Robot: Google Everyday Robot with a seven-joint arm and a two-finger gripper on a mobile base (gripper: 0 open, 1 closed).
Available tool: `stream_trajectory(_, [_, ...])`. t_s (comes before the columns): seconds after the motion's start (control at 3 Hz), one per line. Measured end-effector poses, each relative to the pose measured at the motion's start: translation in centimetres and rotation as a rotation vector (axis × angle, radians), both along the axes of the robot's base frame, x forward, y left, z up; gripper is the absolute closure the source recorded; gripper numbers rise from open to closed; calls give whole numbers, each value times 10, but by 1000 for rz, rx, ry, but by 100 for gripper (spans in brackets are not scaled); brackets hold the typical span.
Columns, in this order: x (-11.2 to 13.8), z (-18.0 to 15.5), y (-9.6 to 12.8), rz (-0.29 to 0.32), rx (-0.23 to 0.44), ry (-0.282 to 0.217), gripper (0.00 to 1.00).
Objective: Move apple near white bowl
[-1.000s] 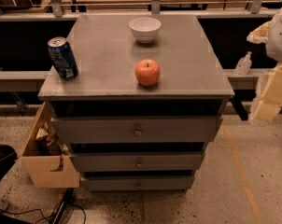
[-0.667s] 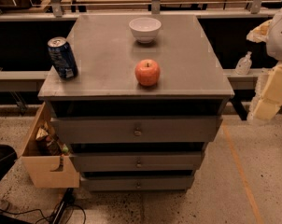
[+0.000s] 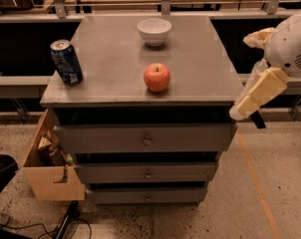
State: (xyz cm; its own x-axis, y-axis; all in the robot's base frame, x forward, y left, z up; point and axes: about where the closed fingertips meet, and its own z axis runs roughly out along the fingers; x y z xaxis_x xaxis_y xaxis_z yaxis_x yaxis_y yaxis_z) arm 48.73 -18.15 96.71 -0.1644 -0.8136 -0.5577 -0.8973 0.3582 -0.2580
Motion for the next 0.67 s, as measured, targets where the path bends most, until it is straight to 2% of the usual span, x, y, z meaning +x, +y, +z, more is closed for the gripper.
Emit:
stream_trajectory(0.33, [53,-14,37,28,329,-118,0])
stream_trajectory(0.67, [83,-1,69,36,560,-198,0])
